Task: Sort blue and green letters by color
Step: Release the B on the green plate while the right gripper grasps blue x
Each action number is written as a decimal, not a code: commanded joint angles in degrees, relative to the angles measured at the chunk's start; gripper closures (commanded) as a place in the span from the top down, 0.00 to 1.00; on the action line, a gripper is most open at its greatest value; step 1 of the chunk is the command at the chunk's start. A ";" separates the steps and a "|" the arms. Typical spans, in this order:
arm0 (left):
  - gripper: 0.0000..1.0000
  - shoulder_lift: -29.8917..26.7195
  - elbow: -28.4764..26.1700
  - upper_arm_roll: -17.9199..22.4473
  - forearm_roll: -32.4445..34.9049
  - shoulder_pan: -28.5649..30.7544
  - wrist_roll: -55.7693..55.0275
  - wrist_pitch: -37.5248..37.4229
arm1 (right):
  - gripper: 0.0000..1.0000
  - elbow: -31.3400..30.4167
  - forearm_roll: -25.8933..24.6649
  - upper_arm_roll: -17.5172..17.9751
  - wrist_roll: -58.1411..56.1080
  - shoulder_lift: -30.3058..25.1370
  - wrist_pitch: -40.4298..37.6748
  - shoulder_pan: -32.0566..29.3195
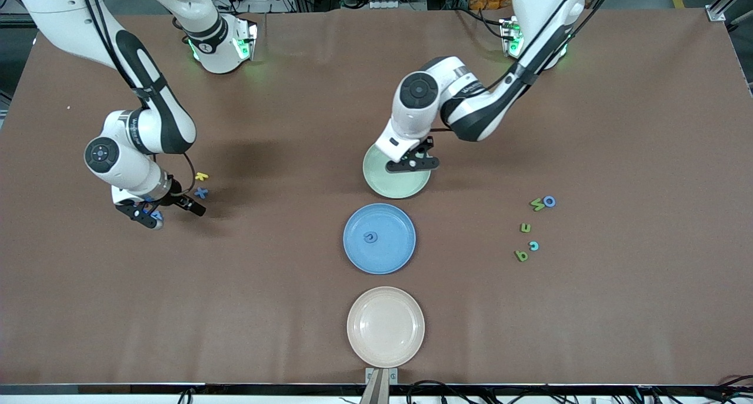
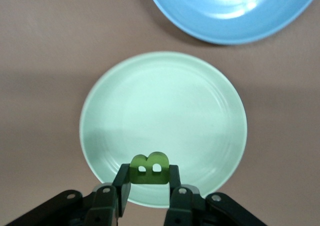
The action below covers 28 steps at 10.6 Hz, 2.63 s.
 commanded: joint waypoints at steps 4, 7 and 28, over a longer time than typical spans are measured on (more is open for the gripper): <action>1.00 5.48 3.57 1.13 6.34 -3.25 -7.92 -0.27 | 1.00 -5.35 -0.40 0.68 -0.18 0.49 5.99 -0.92; 1.00 4.69 4.45 2.70 6.43 -2.20 -7.30 -0.35 | 0.91 -7.02 -0.40 0.68 -0.18 -0.30 5.99 -0.92; 1.00 -0.49 -7.03 4.21 11.70 29.70 76.97 2.08 | 0.09 21.68 0.30 2.52 1.84 7.06 -9.83 13.30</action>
